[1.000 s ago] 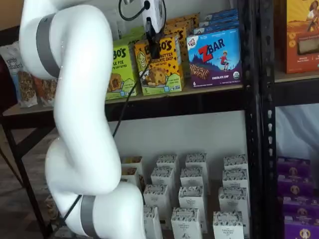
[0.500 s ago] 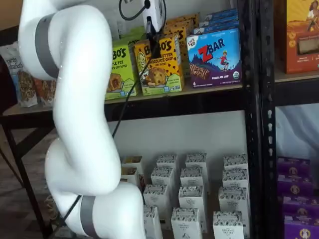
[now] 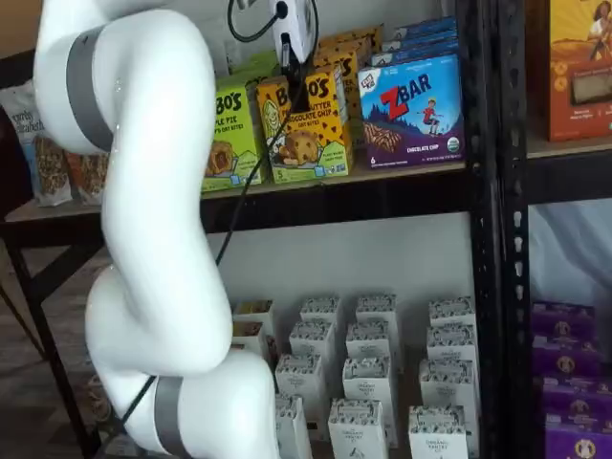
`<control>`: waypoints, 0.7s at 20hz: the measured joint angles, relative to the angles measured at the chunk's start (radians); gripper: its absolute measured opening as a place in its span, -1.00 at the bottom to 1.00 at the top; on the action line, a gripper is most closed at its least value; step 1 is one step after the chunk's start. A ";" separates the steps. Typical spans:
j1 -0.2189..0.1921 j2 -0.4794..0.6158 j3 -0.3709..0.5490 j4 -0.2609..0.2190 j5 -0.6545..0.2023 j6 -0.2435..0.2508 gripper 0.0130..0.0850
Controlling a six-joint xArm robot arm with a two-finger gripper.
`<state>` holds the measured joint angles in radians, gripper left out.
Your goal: Pick up the orange box on the top shelf, the fifth box from the left
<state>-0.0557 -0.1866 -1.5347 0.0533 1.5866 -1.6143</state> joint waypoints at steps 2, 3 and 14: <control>0.002 -0.004 0.008 -0.002 -0.009 0.001 0.00; 0.002 -0.006 0.011 0.000 -0.013 0.001 0.00; -0.008 -0.010 0.013 0.021 -0.009 -0.004 -0.67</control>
<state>-0.0632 -0.1966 -1.5215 0.0743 1.5772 -1.6187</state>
